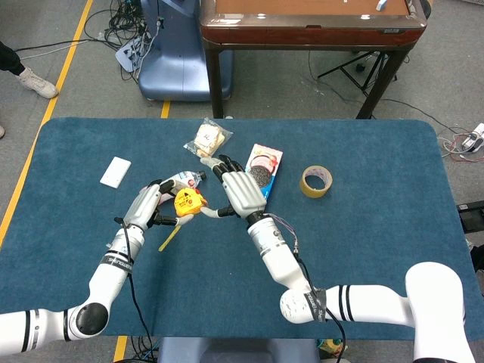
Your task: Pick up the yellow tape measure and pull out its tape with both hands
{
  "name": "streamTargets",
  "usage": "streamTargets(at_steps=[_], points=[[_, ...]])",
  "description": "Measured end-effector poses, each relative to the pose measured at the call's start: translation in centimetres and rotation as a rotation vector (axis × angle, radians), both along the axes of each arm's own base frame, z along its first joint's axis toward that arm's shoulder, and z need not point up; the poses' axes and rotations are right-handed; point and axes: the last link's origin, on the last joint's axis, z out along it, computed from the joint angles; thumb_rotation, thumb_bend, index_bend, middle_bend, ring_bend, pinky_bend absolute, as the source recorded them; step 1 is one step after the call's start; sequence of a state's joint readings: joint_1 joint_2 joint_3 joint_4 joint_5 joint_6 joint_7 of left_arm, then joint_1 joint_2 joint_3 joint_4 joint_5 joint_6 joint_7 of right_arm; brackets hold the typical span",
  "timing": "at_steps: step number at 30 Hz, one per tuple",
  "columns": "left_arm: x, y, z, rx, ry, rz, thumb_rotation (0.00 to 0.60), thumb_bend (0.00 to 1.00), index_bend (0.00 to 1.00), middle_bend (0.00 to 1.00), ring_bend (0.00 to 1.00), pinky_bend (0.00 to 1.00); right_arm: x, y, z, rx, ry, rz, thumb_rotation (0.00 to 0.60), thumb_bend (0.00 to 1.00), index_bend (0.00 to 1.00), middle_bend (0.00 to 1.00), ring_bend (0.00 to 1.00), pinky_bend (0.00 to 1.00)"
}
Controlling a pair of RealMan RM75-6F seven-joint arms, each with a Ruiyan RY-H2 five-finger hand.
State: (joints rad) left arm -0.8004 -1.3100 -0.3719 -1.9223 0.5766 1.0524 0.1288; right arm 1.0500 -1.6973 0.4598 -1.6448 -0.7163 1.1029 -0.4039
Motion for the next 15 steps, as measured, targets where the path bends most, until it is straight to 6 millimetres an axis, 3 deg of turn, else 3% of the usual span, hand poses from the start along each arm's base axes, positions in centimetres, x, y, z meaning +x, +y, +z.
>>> streamTargets(at_steps=[15], points=[[-0.86,0.3,0.39,0.01,-0.003,0.016,0.6,0.19,0.46,0.49,0.29,0.02,0.22,-0.6,0.38,-0.031,-0.002,-0.016,0.6,0.53,0.3,0.24,0.12,0.11]])
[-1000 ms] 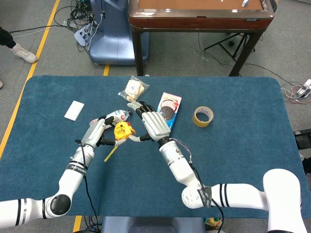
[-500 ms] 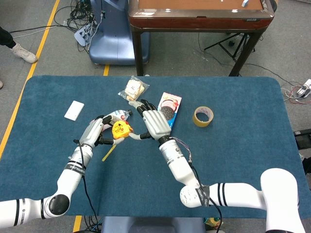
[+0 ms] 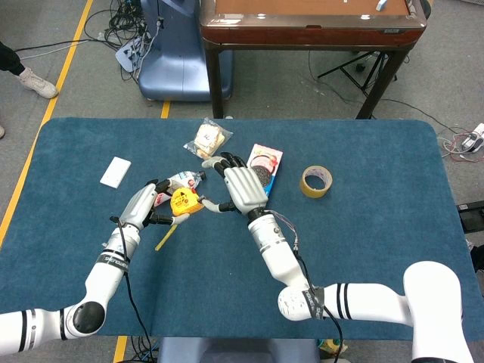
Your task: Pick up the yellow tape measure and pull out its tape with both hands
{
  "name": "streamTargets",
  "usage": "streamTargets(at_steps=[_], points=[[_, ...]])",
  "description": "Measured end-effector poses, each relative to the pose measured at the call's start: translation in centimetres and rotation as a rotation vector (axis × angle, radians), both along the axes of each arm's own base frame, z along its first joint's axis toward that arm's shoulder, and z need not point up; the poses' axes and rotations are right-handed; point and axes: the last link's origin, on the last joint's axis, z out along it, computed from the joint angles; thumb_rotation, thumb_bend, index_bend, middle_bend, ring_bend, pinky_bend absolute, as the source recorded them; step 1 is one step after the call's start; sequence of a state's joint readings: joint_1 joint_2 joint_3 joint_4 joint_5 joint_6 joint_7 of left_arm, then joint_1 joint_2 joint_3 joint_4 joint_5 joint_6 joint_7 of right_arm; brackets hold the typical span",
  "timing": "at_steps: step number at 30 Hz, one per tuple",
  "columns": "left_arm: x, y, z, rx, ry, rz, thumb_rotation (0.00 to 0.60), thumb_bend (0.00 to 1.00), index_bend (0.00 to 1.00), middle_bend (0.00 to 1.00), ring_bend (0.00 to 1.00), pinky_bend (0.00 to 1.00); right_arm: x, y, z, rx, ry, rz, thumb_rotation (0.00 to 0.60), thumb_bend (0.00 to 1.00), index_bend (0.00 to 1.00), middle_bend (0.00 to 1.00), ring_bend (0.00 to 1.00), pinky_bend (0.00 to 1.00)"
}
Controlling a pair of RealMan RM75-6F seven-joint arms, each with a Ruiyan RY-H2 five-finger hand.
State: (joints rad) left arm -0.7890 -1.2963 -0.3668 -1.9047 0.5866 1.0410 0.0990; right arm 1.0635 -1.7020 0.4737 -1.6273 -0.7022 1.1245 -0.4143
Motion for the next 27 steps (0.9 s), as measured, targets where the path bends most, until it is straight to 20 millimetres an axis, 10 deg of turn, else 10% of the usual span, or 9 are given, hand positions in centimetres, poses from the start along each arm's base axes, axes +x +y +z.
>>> streamTargets(at_steps=[27], points=[[-0.66,0.42,0.12,-0.002,0.001,0.013,0.6,0.19,0.45,0.49,0.29,0.03,0.4,-0.57,-0.09,-0.021,-0.003,-0.027,0.6,0.63,0.66,0.38,0.2,0.11]])
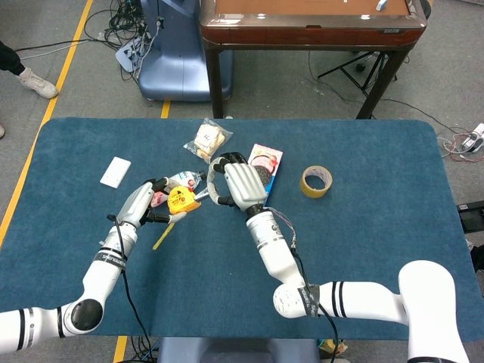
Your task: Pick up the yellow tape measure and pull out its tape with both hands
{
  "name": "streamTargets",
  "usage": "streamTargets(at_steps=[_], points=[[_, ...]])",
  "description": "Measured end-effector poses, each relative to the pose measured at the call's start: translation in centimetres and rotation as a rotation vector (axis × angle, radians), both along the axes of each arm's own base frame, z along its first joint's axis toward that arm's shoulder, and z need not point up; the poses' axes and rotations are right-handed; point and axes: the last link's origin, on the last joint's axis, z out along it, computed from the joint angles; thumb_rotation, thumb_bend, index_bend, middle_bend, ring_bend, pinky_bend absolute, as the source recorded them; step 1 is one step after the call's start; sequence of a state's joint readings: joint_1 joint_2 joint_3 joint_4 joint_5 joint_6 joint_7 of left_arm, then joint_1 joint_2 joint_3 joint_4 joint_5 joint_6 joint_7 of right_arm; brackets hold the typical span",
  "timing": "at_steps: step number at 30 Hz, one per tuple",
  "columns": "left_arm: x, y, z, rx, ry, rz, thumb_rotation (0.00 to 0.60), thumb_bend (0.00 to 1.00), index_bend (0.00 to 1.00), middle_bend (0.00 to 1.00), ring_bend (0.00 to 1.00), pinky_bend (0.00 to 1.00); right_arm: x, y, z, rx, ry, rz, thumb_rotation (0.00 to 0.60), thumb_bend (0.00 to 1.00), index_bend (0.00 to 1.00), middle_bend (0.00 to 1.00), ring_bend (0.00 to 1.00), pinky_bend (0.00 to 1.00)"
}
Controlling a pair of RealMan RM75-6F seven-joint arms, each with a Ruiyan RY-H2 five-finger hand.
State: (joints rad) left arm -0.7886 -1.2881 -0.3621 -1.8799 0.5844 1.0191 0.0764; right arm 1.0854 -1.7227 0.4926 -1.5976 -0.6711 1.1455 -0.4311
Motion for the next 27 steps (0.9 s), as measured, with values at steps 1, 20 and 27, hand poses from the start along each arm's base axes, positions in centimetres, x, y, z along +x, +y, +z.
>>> streamTargets(at_steps=[1,20,27], points=[[0.0,0.0,0.0,-0.001,0.0,0.001,0.6,0.19,0.45,0.49,0.29,0.03,0.0,0.0,0.0,-0.002,0.001,-0.001,0.6,0.64,0.67,0.38,0.2,0.11],[-2.0,0.3,0.4,-0.042,0.061,0.013,0.6,0.19,0.45,0.49,0.29,0.03,-1.4,-0.3,1.3,-0.011,-0.018,-0.009,0.6,0.69,0.7,0.41,0.24,0.11],[-3.5,0.2,0.7,-0.094,0.102,0.025,0.6,0.19,0.45,0.49,0.29,0.03,-2.8,-0.1,3.2,-0.041,-0.033,-0.001,0.6,0.69,0.7,0.42,0.24,0.11]])
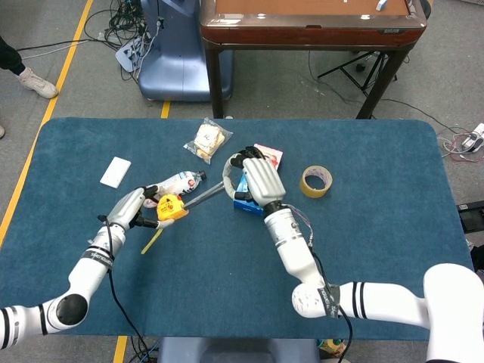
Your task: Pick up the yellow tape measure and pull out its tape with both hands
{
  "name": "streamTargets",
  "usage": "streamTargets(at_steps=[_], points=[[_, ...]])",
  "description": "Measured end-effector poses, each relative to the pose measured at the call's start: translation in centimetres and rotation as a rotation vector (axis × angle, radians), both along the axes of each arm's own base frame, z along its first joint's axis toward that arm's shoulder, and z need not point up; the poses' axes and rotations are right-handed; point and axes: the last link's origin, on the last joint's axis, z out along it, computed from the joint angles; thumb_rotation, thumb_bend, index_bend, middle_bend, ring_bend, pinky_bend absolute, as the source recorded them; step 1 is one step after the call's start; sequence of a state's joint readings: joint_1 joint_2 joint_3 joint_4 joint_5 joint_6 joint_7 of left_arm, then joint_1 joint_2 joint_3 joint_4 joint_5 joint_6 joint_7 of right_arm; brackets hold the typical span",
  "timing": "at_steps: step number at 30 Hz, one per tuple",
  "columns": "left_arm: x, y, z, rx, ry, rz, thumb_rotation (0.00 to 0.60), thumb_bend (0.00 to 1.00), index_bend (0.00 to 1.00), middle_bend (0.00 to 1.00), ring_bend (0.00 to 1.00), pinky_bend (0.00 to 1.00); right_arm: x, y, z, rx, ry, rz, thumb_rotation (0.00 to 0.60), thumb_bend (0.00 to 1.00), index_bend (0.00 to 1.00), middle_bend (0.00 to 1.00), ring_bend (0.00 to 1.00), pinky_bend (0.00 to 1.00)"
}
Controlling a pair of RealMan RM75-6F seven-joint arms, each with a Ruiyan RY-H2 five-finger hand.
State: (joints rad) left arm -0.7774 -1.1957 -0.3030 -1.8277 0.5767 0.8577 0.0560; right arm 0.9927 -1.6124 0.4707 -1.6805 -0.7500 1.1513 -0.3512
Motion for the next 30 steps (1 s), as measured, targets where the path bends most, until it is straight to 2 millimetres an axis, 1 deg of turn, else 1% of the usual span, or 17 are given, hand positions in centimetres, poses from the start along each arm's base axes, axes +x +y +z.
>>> streamTargets(at_steps=[4,13,22,30], points=[[-1.0,-0.1,0.1,-0.03,0.013,0.014,0.6,0.19,0.45,0.49,0.29,0.03,-0.9,0.1,1.3,-0.018,-0.006,0.001,0.6,0.69,0.7,0.42,0.25,0.11],[-3.4,-0.6,0.4,-0.083,0.045,0.037,0.6,0.19,0.45,0.49,0.29,0.03,-3.1,0.9,5.0,-0.062,-0.018,0.006,0.6,0.69,0.7,0.42,0.25,0.1],[-5.8,-1.2,0.7,-0.118,0.063,0.068,0.6,0.19,0.45,0.49,0.29,0.04,-5.7,1.6,9.4,-0.127,-0.014,-0.012,0.6,0.69,0.7,0.43,0.25,0.1],[-8.2,-1.8,1.0,-0.126,0.066,0.116,0.6,0.19,0.45,0.49,0.29,0.04,-8.1,2.8,13.0,-0.171,0.0,-0.048,0.6,0.69,0.7,0.43,0.25,0.1]])
